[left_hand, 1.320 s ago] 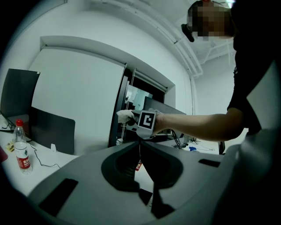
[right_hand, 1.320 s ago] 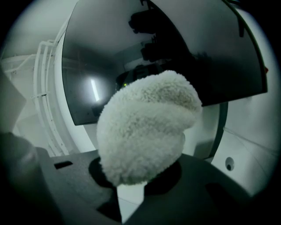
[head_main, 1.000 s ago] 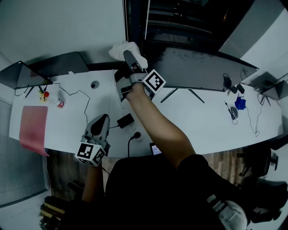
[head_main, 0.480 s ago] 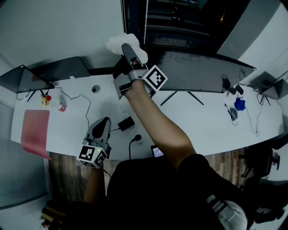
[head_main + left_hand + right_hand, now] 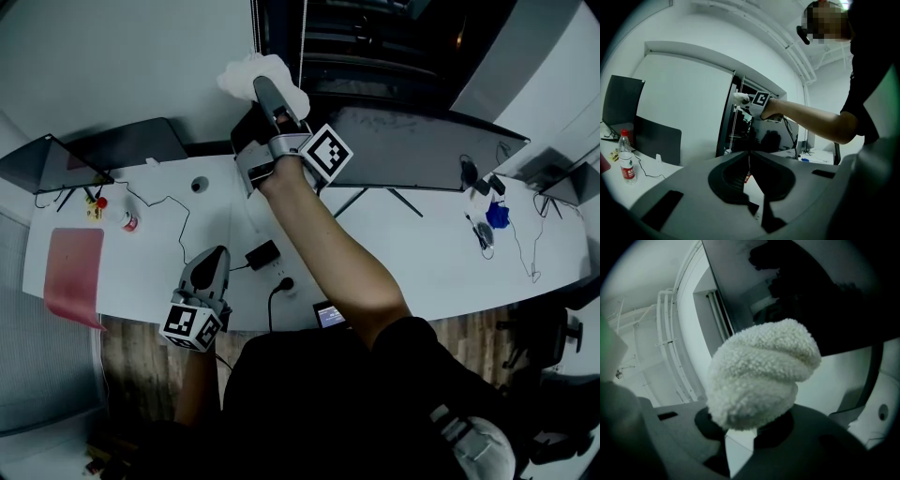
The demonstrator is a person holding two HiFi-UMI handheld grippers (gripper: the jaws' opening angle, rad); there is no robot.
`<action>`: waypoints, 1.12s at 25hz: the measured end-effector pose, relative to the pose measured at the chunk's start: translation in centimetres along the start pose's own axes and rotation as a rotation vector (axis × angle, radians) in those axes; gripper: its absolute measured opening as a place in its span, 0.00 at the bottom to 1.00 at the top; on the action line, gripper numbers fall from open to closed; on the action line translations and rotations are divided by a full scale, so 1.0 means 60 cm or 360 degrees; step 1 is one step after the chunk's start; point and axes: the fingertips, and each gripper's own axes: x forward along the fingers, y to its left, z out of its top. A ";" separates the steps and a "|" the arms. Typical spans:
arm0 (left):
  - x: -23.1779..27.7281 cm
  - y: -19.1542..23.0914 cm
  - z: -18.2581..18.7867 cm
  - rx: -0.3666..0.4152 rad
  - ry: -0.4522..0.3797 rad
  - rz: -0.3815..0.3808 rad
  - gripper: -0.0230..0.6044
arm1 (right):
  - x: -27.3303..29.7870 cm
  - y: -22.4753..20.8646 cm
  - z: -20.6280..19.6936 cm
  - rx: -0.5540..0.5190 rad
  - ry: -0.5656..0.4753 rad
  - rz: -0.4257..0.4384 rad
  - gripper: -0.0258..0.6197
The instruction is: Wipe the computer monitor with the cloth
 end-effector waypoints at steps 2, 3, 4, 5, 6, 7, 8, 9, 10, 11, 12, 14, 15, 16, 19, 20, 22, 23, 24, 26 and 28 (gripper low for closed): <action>0.000 -0.002 0.000 -0.0002 0.0000 -0.0004 0.04 | 0.002 0.010 0.001 0.0009 0.0021 0.0025 0.19; 0.000 -0.003 0.000 -0.0003 0.0000 -0.0007 0.04 | 0.003 0.018 0.000 0.0010 0.0049 0.0041 0.19; 0.000 -0.003 -0.001 -0.0004 0.0000 -0.0008 0.04 | 0.003 0.028 -0.001 0.0000 0.0088 0.0061 0.19; 0.000 -0.001 -0.001 -0.0009 -0.0001 -0.0007 0.04 | 0.002 0.041 -0.003 -0.0021 0.0131 0.0088 0.19; 0.000 0.002 -0.002 -0.0017 -0.0003 -0.0006 0.04 | -0.001 0.057 -0.003 -0.0049 0.0171 0.0122 0.19; -0.001 0.004 -0.003 -0.0024 -0.0005 -0.0006 0.04 | -0.006 0.074 -0.003 -0.0085 0.0213 0.0161 0.19; -0.001 0.005 -0.004 -0.0029 -0.0006 -0.0006 0.04 | -0.013 0.094 -0.002 -0.0142 0.0259 0.0202 0.19; 0.000 0.003 -0.005 -0.0035 -0.0008 -0.0009 0.04 | -0.024 0.115 -0.001 -0.0229 0.0313 0.0242 0.19; 0.002 0.001 -0.006 -0.0043 -0.0010 -0.0016 0.04 | -0.037 0.136 0.000 -0.0352 0.0372 0.0275 0.19; 0.004 -0.003 -0.007 -0.0051 -0.0011 -0.0027 0.04 | -0.054 0.156 0.002 -0.0509 0.0434 0.0296 0.19; 0.008 -0.007 -0.009 -0.0056 -0.0012 -0.0041 0.04 | -0.073 0.172 0.004 -0.0692 0.0497 0.0298 0.19; 0.018 -0.018 -0.014 -0.0067 -0.0013 -0.0077 0.04 | -0.116 0.190 0.011 -0.1075 0.0622 0.0250 0.19; 0.024 -0.025 -0.017 -0.0071 -0.0013 -0.0095 0.04 | -0.140 0.194 0.017 -0.1258 0.0681 0.0212 0.19; 0.031 -0.033 -0.020 -0.0073 -0.0014 -0.0113 0.04 | -0.165 0.196 0.024 -0.1442 0.0738 0.0170 0.19; 0.050 -0.067 -0.020 -0.0075 -0.0021 -0.0165 0.04 | -0.243 0.199 0.048 -0.1979 0.0900 0.0042 0.19; 0.054 -0.081 -0.019 -0.0076 -0.0023 -0.0183 0.04 | -0.272 0.201 0.057 -0.2124 0.0942 0.0003 0.19; 0.060 -0.110 -0.018 -0.0072 -0.0032 -0.0219 0.04 | -0.327 0.205 0.077 -0.2328 0.0979 -0.0072 0.19; 0.061 -0.124 -0.019 -0.0066 -0.0038 -0.0238 0.04 | -0.354 0.208 0.089 -0.2381 0.0971 -0.0111 0.19; 0.062 -0.139 -0.020 -0.0059 -0.0043 -0.0255 0.04 | -0.381 0.209 0.101 -0.2406 0.0952 -0.0153 0.19; 0.064 -0.174 -0.022 -0.0048 -0.0046 -0.0282 0.04 | -0.439 0.206 0.129 -0.2404 0.0907 -0.0257 0.19; 0.066 -0.215 -0.023 -0.0039 -0.0043 -0.0300 0.04 | -0.506 0.197 0.155 -0.2396 0.0890 -0.0383 0.19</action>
